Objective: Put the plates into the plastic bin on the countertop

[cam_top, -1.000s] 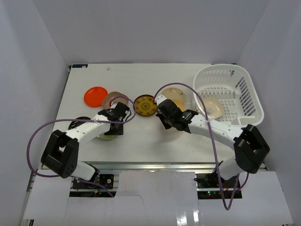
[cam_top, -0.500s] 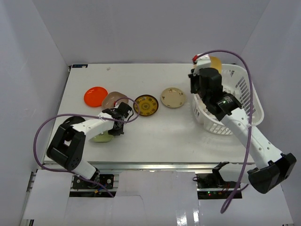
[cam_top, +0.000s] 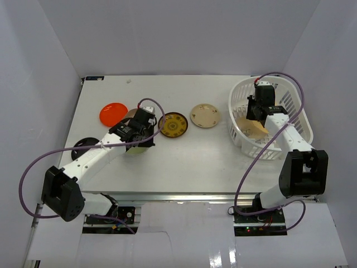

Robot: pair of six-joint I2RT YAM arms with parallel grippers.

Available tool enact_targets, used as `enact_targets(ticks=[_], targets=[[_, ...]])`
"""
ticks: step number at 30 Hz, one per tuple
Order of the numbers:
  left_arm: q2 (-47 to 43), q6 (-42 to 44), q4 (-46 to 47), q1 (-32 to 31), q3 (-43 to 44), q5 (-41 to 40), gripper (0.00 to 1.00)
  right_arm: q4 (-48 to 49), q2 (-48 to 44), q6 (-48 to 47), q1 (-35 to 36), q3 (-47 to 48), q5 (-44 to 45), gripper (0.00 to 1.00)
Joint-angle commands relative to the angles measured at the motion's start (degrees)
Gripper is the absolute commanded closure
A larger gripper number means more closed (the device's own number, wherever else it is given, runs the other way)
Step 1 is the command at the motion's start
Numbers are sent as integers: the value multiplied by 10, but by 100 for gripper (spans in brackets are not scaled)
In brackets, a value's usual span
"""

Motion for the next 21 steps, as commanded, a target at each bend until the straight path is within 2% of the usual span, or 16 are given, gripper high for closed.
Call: enact_targets(ticks=[1, 2, 4, 5, 7, 11, 15, 18, 20, 21], targets=[[-22, 0, 19, -40, 108, 52, 100, 41, -7, 37, -6, -18, -64, 72], [-5, 1, 17, -53, 134, 52, 100, 46, -8, 43, -6, -22, -73, 58], [22, 1, 10, -94, 219, 43, 100, 44, -19, 48, -6, -24, -99, 48], [58, 8, 8, -106, 248, 39, 100, 46, -26, 53, -6, -31, -109, 37], [100, 14, 3, -138, 307, 37, 100, 42, -43, 56, -6, -33, -135, 32], [196, 29, 2, -167, 456, 32, 100, 52, -80, 74, -3, -77, -213, 33], [274, 30, 1, -189, 544, 36, 100, 47, -122, 79, 8, -129, -235, 36], [317, 29, 2, -202, 603, 44, 100, 80, -170, 103, 14, -178, -278, 37], [338, 30, 2, -209, 634, 50, 100, 99, -210, 128, 14, -185, -269, 36], [349, 30, 1, -216, 666, 50, 100, 96, -223, 134, 14, -168, -230, 34]])
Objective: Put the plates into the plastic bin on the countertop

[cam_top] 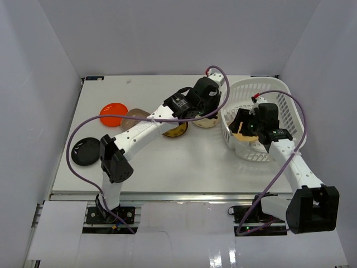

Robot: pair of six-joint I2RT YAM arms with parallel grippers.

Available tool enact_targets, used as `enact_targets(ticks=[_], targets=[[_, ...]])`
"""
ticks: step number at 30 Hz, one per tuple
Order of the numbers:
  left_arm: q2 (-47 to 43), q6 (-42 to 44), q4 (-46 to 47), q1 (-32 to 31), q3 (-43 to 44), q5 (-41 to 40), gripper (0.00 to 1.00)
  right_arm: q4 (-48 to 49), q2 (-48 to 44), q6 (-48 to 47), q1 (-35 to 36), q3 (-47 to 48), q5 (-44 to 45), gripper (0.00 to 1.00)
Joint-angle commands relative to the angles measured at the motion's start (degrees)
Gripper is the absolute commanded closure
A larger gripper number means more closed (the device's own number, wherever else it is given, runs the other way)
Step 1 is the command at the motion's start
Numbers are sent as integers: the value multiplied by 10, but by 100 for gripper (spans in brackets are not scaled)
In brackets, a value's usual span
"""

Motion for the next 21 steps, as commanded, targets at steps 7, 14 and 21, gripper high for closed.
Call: enact_targets(ticks=[7, 14, 21], targets=[[80, 8, 38, -37, 188, 5, 100, -18, -133, 42, -22, 158, 155, 25], [130, 24, 127, -51, 211, 56, 100, -23, -239, 50, -33, 154, 282, 44], [241, 27, 162, -71, 254, 112, 100, -24, -288, 40, -33, 156, 294, 45]])
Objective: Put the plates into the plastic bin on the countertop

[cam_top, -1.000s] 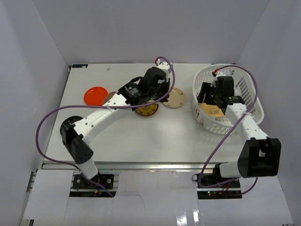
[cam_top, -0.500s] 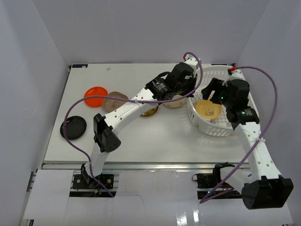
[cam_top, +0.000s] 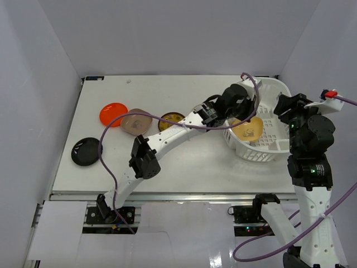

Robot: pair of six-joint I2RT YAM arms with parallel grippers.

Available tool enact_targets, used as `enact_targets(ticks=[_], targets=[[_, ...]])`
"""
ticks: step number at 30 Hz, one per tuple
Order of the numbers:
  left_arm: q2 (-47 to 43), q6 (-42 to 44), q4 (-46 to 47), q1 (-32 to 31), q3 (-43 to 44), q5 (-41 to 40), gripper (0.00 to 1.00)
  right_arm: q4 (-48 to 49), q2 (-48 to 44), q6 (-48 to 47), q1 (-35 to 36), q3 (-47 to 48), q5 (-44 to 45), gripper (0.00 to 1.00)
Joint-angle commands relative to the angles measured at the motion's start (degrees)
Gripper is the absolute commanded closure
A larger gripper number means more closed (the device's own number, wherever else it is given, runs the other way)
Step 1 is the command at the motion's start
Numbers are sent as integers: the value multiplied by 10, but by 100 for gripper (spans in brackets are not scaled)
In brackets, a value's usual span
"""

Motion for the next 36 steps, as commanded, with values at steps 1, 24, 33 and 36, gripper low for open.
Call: enact_targets(ticks=[1, 24, 33, 36], targets=[[34, 6, 20, -9, 19, 40, 100, -6, -14, -6, -2, 1, 24, 45], [-463, -85, 71, 229, -503, -125, 7, 65, 67, -32, 33, -51, -401, 40], [-662, -228, 106, 419, -902, -158, 11, 94, 230, -13, 335, -59, -43, 38], [-669, -258, 134, 460, -957, -149, 11, 163, 290, 6, 363, -87, -35, 38]])
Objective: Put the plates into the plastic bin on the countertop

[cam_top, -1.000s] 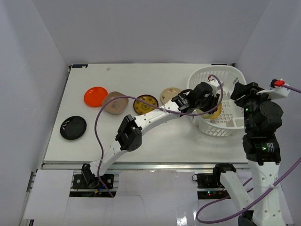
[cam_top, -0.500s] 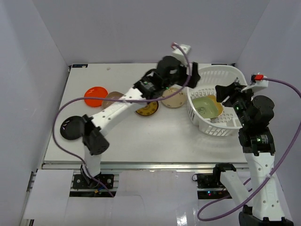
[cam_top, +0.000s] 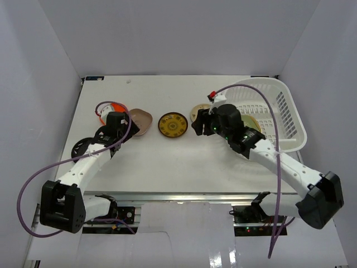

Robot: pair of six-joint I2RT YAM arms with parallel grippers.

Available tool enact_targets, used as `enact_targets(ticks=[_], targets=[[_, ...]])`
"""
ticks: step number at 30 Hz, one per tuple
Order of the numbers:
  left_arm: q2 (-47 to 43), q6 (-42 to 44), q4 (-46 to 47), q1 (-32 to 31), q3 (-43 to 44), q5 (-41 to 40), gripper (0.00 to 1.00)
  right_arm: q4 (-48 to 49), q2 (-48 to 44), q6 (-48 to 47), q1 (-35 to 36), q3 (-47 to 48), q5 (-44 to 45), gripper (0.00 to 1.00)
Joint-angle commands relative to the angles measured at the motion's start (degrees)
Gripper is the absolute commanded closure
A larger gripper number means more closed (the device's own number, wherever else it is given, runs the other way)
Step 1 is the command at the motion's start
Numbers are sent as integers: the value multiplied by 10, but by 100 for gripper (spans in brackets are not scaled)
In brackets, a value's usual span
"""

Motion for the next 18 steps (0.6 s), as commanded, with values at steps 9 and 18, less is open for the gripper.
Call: enact_targets(ticks=[9, 18], targets=[[61, -128, 151, 103, -87, 64, 11, 116, 211, 123, 45, 5, 163, 35], [196, -136, 214, 104, -40, 102, 22, 189, 324, 265, 44, 6, 171, 30]])
